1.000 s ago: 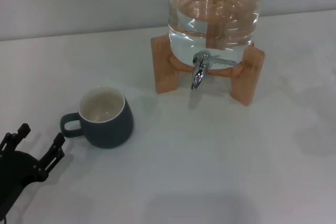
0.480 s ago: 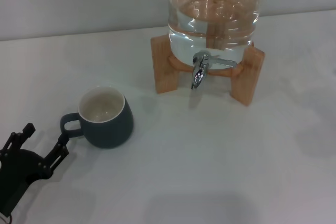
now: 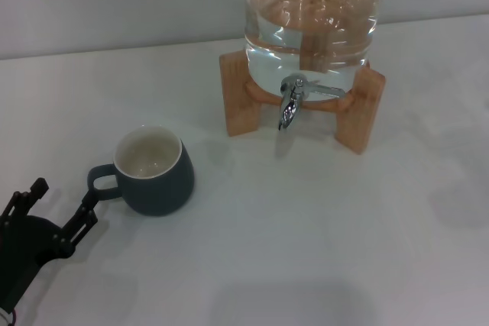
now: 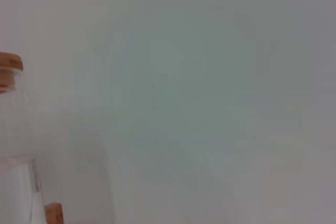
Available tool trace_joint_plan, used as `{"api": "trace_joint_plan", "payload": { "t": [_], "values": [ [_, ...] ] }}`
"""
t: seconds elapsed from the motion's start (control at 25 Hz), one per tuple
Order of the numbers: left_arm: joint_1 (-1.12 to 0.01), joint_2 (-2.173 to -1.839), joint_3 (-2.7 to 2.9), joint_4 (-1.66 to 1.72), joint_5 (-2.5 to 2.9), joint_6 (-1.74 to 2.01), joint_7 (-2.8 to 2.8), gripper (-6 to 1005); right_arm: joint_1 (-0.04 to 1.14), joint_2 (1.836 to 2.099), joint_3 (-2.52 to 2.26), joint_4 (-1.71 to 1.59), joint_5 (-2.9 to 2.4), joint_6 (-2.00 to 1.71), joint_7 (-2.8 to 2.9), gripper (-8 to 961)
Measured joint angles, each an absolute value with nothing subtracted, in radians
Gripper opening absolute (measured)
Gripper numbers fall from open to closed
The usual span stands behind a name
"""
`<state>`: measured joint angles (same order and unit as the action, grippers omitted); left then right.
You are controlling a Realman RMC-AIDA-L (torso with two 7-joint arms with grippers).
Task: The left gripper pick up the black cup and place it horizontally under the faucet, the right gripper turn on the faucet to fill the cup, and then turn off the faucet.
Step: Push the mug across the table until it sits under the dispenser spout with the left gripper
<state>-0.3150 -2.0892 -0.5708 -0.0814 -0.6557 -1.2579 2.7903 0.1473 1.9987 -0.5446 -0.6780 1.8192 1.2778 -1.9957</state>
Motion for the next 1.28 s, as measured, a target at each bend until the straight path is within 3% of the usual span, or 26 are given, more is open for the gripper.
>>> {"api": "trace_joint_plan", "payload": {
  "t": [1.28],
  "values": [
    [-0.343, -2.088, -0.569, -0.096, -0.667, -1.209, 2.787, 833, 0.149, 1.999, -0.545, -0.677, 1.82, 1.278, -1.996, 854]
  ]
}}
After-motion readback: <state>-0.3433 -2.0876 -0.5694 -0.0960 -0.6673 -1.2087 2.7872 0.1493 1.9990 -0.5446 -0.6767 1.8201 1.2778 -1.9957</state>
